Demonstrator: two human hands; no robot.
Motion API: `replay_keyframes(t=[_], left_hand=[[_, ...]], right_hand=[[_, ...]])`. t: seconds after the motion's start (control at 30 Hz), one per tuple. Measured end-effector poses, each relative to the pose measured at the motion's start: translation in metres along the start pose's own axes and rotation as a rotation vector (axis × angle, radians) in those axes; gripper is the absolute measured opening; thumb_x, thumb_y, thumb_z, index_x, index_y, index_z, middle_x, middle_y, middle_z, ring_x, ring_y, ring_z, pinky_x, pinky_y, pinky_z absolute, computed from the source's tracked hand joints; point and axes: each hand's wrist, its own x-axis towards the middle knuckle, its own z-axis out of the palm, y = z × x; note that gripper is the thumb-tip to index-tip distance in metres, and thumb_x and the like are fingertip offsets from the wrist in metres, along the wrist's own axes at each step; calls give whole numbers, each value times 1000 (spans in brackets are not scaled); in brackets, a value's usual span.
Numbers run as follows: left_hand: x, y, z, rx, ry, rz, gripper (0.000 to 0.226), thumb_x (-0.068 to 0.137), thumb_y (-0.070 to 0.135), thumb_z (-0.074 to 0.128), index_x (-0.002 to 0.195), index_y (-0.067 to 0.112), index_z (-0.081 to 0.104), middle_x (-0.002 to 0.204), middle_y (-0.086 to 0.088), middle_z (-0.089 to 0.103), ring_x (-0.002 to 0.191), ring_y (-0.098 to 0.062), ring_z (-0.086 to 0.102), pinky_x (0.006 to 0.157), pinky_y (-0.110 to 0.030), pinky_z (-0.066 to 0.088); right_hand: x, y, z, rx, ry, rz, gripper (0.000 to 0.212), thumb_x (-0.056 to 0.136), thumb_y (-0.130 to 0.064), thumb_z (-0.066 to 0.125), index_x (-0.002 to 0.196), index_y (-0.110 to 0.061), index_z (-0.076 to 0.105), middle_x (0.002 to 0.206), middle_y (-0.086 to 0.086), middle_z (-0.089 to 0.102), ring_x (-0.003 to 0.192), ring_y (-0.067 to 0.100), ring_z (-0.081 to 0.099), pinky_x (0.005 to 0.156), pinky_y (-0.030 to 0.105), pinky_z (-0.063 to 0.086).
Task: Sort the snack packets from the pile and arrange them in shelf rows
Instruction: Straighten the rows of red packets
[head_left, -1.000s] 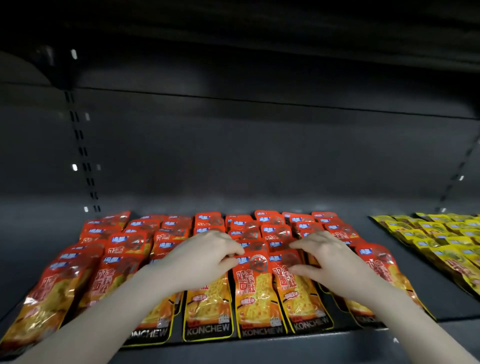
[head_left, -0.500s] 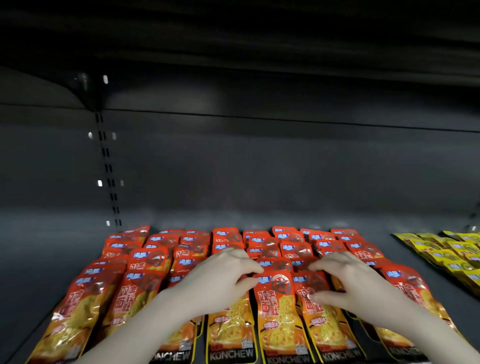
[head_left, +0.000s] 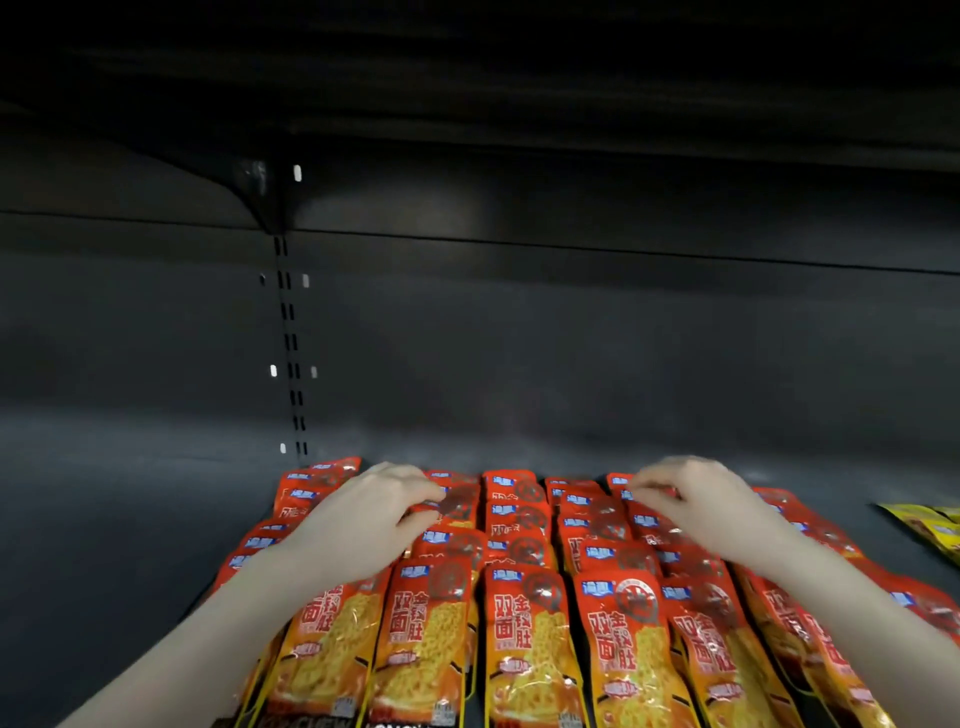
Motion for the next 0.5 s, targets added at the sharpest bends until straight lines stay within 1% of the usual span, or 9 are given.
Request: replay_keyframes(t=[0.07,0.13,0.2,0.3,0.37,0.4,0.5], left_hand=[[1,-7,1,3,10,-9,34,99,35,43,129,28,56,130,15,53,123,-3,44,105,-20,32],[2,-10,3,-1,23,-15,34,99,35,43,130,29,55,130,15,52,123,-2,43,105,-20,32],[3,-13,4,-18,45,-18,33,98,34,45,129,29,56,130,16,53,123,-1,42,105,-19,32],[4,-16,7,-33,79,-26,34,98,35,46,130,30,55,130,18,51,124,1,40,105,-17,28],[4,-18,8,-23,90,-31,35,98,36,45,131,31,54,131,19,50,125,2,39,105,-16,27],[4,-19,9,-21,90,-35,35,98,37,45,131,31,54,131,18,50,125,1,39,105,-16,27],[4,-18,11,-15,75,-43,36,98,37,44,132,30,53,133,16,49,127,0,39,106,-17,26]], right_hand=[[23,-1,4,8,-12,10,20,93,-21,52,90,-15,70,96,-5,70,93,15,63,85,33,50],[43,-2,9,-5,-29,19,22,94,-18,50,96,-16,72,102,-9,70,97,13,63,87,31,49],[60,-2,14,-55,-67,21,23,92,-17,50,98,-15,72,104,-7,69,98,15,62,87,29,47],[77,0,24,-98,-129,51,19,89,-16,52,86,-14,70,100,-3,70,96,18,62,85,31,49],[83,-1,29,-110,-147,76,16,87,-19,55,75,-20,66,98,-2,70,94,19,62,83,31,49],[84,-2,31,-120,-147,83,16,87,-21,56,75,-23,66,97,-2,70,94,20,62,82,31,50],[85,-8,34,-169,-143,73,13,86,-30,61,89,-22,71,99,-2,69,94,18,62,80,30,50]])
